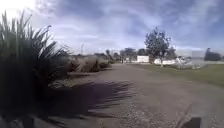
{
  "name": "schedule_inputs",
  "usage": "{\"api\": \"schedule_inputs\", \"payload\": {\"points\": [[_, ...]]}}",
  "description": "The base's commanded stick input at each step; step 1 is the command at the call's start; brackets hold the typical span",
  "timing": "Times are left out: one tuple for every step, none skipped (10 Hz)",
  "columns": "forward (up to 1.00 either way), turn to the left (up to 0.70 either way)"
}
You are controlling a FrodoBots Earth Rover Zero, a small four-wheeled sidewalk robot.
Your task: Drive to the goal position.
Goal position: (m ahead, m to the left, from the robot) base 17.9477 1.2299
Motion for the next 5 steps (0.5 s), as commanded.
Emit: {"api": "schedule_inputs", "payload": {"points": [[0.70, -0.23], [0.70, -0.24], [0.70, -0.23], [0.70, -0.24], [0.70, -0.24]]}}
